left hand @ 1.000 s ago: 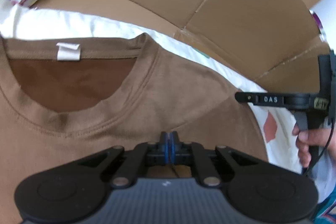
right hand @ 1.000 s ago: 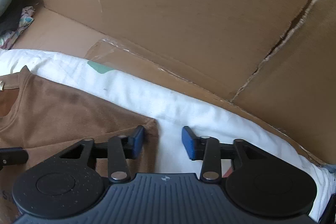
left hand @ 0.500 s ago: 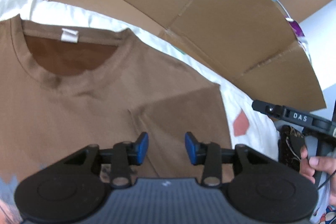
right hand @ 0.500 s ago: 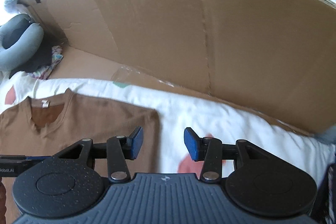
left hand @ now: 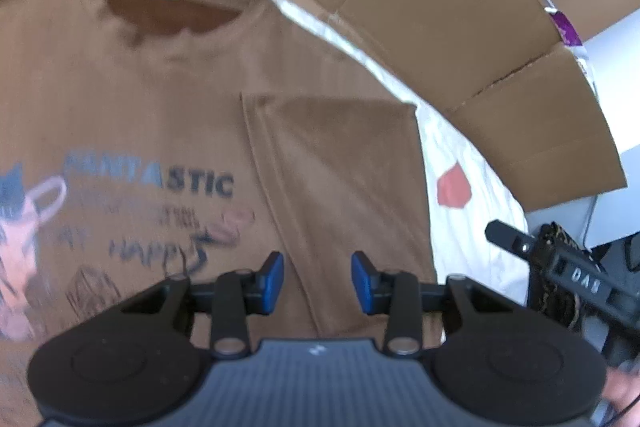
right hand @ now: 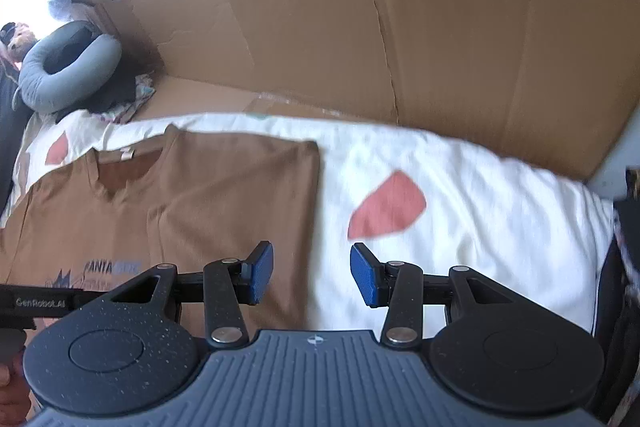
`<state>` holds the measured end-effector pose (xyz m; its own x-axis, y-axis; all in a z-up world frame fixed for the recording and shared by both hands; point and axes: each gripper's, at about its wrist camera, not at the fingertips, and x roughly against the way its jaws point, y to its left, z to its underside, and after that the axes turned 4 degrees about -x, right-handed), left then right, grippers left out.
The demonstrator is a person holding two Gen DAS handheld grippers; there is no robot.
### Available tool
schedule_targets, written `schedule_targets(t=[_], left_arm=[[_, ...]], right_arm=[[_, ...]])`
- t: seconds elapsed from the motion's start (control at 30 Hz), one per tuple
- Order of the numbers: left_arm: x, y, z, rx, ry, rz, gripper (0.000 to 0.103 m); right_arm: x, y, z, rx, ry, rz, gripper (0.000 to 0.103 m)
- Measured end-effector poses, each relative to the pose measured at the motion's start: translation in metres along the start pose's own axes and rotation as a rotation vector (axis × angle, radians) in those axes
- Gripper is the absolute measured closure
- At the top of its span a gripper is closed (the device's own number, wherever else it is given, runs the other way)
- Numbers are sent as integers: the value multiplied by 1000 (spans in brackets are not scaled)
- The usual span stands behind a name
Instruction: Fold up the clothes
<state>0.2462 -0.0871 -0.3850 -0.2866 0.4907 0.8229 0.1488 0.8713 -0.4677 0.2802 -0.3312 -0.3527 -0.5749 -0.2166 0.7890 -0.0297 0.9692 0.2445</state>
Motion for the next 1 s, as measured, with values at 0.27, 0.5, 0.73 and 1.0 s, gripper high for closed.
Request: schedule_targets(t=[0.27,0.5,0.73,1.0], left_arm=[[-12,-3,23,31,33,12,62],[-29,-9,27,39,35,14,72],[-23,-13,21,9,46,20,97],[-12,-13,21,-8,67,-43,98]], right_arm=[[2,-1,40,63,37,5,53],[-11,2,71,109,92,33,53],[-26,-7,70,14,85,42,54],[-32,-20,69,-65,71,24,56]])
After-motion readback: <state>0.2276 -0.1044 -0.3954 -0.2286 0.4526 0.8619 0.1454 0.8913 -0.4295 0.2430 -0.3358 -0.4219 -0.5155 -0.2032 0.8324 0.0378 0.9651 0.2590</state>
